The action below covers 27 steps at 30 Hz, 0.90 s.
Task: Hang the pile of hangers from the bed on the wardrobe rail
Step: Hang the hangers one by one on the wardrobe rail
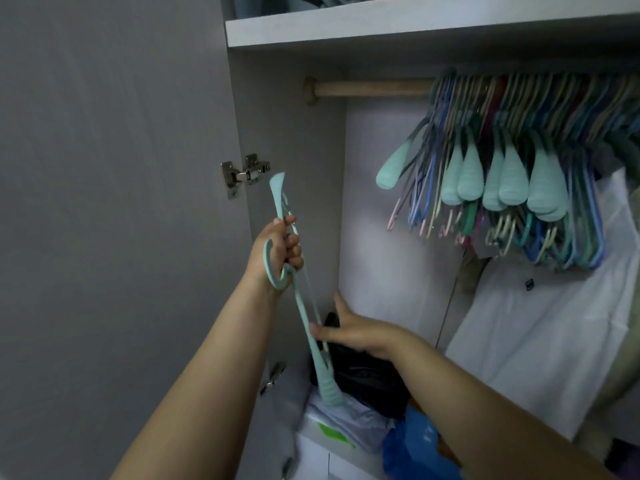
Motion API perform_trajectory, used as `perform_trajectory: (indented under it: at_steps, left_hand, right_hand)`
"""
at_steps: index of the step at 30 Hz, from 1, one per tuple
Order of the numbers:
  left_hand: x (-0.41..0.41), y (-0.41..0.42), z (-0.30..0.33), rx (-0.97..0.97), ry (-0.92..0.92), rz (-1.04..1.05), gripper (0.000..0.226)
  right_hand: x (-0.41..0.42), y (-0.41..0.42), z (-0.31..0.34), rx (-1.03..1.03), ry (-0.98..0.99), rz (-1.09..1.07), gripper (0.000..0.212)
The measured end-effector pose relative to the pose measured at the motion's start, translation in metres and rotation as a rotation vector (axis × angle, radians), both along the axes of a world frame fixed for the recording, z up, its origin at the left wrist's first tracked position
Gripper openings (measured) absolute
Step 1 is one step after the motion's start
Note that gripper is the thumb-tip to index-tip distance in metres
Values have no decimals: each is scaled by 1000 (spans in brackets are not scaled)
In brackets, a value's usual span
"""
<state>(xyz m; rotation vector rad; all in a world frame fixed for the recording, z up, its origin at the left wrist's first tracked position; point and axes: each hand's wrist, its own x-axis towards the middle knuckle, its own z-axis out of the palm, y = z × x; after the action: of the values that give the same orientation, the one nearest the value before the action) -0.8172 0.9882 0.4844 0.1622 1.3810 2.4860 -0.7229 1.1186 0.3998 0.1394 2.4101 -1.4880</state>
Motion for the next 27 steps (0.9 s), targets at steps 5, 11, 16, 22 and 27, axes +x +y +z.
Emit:
perform_trajectory:
  at_steps: [5, 11, 16, 22, 27]
  left_hand:
    - [-3, 8, 5, 53, 13, 23, 30]
    - [-10, 17, 17, -42, 99, -27, 32]
    - [-5, 9, -14, -260, 177, -16, 41]
    - [2, 10, -48, -305, 124, 3, 36]
    - [1, -8, -59, -360, 159, 55, 28]
  right_hand:
    - [26, 2, -40, -232, -111, 20, 121]
    - [33, 4, -33, -498, 142, -247, 48]
    - [2, 1, 31, -683, 251, -459, 28]
    - [-65, -9, 134, -1026, 378, -646, 21]
    - [-107, 2, 185, -1155, 499, -832, 31]
